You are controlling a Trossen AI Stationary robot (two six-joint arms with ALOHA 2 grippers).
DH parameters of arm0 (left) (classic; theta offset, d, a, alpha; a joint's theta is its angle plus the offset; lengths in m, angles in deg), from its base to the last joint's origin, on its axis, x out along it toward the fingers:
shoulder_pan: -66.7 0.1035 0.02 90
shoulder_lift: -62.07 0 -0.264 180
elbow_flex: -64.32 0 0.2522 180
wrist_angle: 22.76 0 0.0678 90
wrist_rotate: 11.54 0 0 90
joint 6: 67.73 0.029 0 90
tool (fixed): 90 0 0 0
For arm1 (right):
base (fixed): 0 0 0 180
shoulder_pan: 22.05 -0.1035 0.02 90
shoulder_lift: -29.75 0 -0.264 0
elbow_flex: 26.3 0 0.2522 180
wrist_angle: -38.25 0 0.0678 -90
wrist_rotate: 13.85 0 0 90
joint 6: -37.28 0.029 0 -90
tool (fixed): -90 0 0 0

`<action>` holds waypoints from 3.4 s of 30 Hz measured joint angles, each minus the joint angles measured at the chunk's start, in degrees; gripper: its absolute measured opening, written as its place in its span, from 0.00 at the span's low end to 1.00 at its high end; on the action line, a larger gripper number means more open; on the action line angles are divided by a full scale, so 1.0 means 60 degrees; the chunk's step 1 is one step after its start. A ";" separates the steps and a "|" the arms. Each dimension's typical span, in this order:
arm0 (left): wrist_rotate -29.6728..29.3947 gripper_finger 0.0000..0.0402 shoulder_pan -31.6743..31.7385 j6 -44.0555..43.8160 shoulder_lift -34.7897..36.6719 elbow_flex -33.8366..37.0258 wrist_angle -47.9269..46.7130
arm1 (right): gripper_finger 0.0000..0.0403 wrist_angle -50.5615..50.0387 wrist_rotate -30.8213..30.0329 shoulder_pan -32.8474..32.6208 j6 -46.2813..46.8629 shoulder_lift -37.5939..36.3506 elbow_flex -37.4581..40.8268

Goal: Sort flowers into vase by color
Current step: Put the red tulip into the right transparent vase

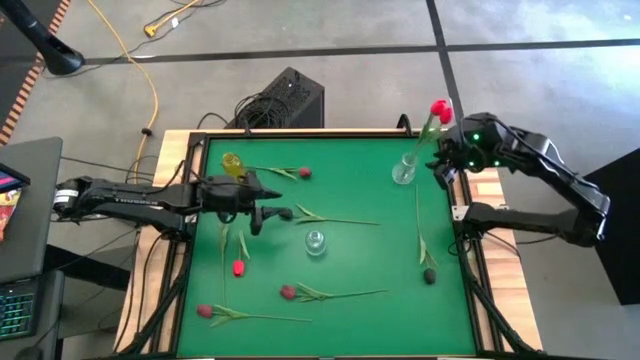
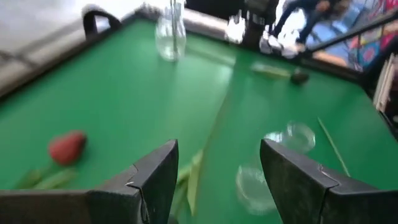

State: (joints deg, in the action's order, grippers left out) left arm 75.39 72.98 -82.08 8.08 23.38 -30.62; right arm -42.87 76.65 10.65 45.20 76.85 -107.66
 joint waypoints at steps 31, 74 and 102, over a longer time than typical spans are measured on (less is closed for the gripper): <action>0.0289 0.42 -0.0302 -0.7329 -0.0209 -0.1530 -0.8933 | 0.57 0.0991 0.0302 -0.6755 0.1282 0.1692 -0.0101; -0.0281 0.03 -0.0299 -0.5956 -0.4365 -0.1727 -0.8286 | 0.57 0.1134 -0.0925 -0.7284 0.0870 0.2345 -0.0101; 0.1869 0.00 0.0755 -0.1322 -0.4291 -0.6845 -0.5902 | 0.57 0.5711 -0.1039 -0.7263 -0.9270 0.2532 -0.0101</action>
State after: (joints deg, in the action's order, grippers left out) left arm 86.61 77.51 -90.01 -17.67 -17.69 -66.03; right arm -8.60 70.41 -32.93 -10.42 92.05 -108.26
